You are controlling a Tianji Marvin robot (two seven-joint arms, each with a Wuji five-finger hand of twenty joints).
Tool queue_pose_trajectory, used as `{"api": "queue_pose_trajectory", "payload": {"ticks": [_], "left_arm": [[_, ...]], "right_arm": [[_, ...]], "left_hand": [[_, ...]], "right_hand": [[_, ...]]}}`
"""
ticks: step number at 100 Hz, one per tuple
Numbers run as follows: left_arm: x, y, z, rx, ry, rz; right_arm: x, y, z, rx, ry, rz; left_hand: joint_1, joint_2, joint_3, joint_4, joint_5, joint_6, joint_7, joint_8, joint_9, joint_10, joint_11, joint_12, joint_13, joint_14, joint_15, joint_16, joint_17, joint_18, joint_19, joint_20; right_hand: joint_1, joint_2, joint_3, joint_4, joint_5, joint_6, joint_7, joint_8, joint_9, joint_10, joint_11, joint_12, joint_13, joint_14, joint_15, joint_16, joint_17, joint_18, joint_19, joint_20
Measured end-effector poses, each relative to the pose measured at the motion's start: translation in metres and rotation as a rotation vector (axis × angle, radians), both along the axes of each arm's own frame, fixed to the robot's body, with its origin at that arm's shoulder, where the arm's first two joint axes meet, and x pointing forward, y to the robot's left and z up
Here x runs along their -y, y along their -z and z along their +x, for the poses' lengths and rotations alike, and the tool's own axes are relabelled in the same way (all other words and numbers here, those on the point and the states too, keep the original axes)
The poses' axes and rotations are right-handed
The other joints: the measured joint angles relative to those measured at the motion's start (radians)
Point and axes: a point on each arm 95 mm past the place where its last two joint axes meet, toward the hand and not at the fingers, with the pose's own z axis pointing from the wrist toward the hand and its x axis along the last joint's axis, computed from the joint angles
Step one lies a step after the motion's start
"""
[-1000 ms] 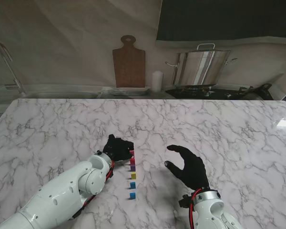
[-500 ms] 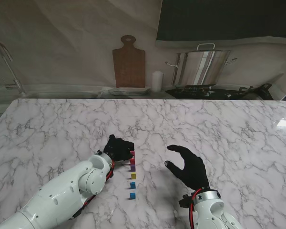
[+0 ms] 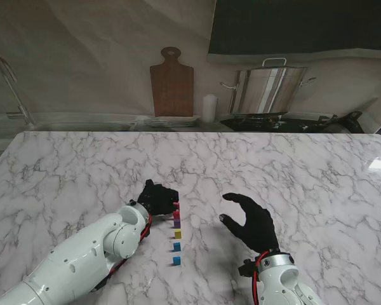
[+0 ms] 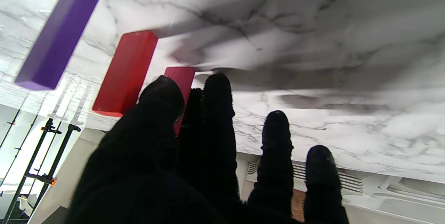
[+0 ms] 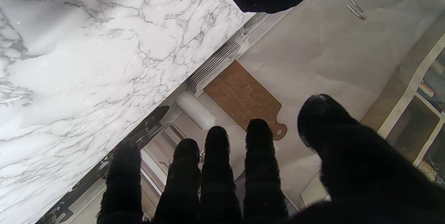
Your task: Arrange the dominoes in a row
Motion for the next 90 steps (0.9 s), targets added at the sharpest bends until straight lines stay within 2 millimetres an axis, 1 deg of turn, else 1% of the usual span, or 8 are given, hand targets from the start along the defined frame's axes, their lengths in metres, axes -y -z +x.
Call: {"api": "queue_pose_trajectory", "payload": {"ticks": [9, 14, 28, 35, 38, 56, 65, 90], "left_arm": [[-0.0005, -0.0007, -0.0001, -0.004, 0.003, 0.007], [-0.0009, -0.0011, -0.0003, -0.007, 0.004, 0.010], [-0.0013, -0.0018, -0.0007, -0.008, 0.003, 0.016], [-0.0017, -0.0017, -0.0007, -0.008, 0.000, 0.017], [-0.0019, -0.0018, -0.0006, -0.007, -0.002, 0.017], [-0.0023, -0.0017, -0.0006, -0.004, -0.007, 0.017], [-0.0023, -0.0018, -0.0005, -0.002, -0.007, 0.019], [-0.0023, -0.0015, -0.0004, 0.001, -0.008, 0.020]], "right_arm": [[0.0000, 0.0000, 0.0000, 0.000, 0.000, 0.000], [0.0000, 0.0000, 0.0000, 0.000, 0.000, 0.000], [0.0001, 0.0000, 0.0000, 0.000, 0.000, 0.000], [0.0000, 0.0000, 0.0000, 0.000, 0.000, 0.000], [-0.0001, 0.0000, 0.0000, 0.000, 0.000, 0.001], [-0.0003, 0.0000, -0.0001, 0.000, -0.001, 0.001], [-0.0004, 0.0000, -0.0001, 0.000, -0.001, 0.001], [-0.0002, 0.0000, -0.0001, 0.000, -0.001, 0.001]], "left_hand": [[-0.004, 0.000, 0.000, 0.000, -0.007, 0.010, -0.034, 0.002, -0.025, 0.005, -0.001, 0.000, -0.020, 0.009, -0.010, 0.000, 0.000, 0.000, -0.012, 0.000], [-0.020, 0.000, 0.009, 0.000, -0.011, 0.018, -0.062, 0.027, -0.040, 0.009, -0.001, -0.005, -0.022, 0.011, -0.017, 0.000, 0.000, 0.000, -0.022, 0.000], [-0.027, 0.000, 0.017, 0.000, -0.012, 0.019, -0.072, 0.050, -0.043, 0.010, -0.001, -0.008, -0.031, 0.011, -0.021, 0.000, 0.000, 0.000, -0.029, 0.000], [-0.002, 0.003, -0.004, 0.000, -0.015, 0.014, -0.049, 0.050, -0.033, 0.009, -0.003, 0.005, -0.031, 0.011, -0.021, 0.000, 0.000, 0.000, -0.030, 0.000], [0.001, 0.028, -0.014, 0.000, -0.010, 0.010, -0.035, 0.050, -0.018, 0.008, -0.008, 0.005, -0.031, 0.012, -0.021, 0.000, 0.000, 0.000, -0.030, 0.000], [0.027, 0.028, -0.024, 0.000, 0.000, 0.000, -0.004, 0.050, 0.006, 0.005, -0.012, 0.005, -0.031, 0.011, -0.020, 0.000, -0.001, 0.000, -0.030, 0.000], [0.050, 0.045, -0.041, 0.000, 0.006, -0.018, 0.023, 0.036, 0.041, -0.008, -0.064, 0.043, -0.021, 0.012, -0.016, 0.000, -0.001, 0.000, -0.030, 0.003], [0.051, 0.054, -0.053, 0.000, 0.016, -0.031, 0.037, 0.036, 0.052, -0.014, -0.074, 0.050, -0.020, 0.012, -0.012, 0.000, -0.001, 0.000, -0.030, 0.005]], "right_hand": [[0.000, 0.000, 0.000, 0.000, 0.000, 0.000, 0.000, 0.000, 0.000, 0.000, 0.000, 0.000, 0.000, 0.000, 0.000, 0.000, 0.000, 0.000, 0.000, 0.000], [0.000, 0.000, 0.000, 0.000, 0.000, 0.000, 0.000, 0.000, 0.000, 0.000, 0.000, 0.000, 0.000, 0.000, 0.000, 0.000, 0.000, 0.000, 0.000, 0.000], [0.000, 0.000, 0.000, 0.000, 0.000, 0.000, 0.000, 0.000, 0.000, 0.000, 0.000, 0.000, 0.000, 0.000, 0.000, 0.000, 0.000, 0.000, 0.000, 0.000], [0.000, 0.000, 0.000, 0.000, 0.000, 0.000, 0.000, 0.000, 0.000, 0.000, 0.000, 0.000, 0.000, 0.000, 0.000, 0.000, 0.000, 0.000, 0.000, 0.000], [0.000, 0.000, 0.000, 0.000, 0.000, 0.000, 0.000, 0.000, 0.000, 0.000, 0.000, 0.000, 0.000, 0.000, 0.000, 0.000, 0.000, 0.000, 0.000, 0.000], [0.000, 0.000, 0.000, 0.000, 0.000, 0.000, 0.000, 0.000, 0.000, 0.000, 0.000, 0.000, 0.000, 0.000, 0.000, 0.000, 0.000, 0.000, 0.000, 0.000], [0.000, 0.000, 0.000, 0.000, 0.000, 0.000, 0.000, 0.000, 0.000, 0.000, 0.000, 0.000, 0.000, 0.000, 0.000, 0.000, 0.000, 0.000, 0.000, 0.000], [0.000, 0.000, 0.000, 0.000, 0.000, 0.000, 0.000, 0.000, 0.000, 0.000, 0.000, 0.000, 0.000, 0.000, 0.000, 0.000, 0.000, 0.000, 0.000, 0.000]]}}
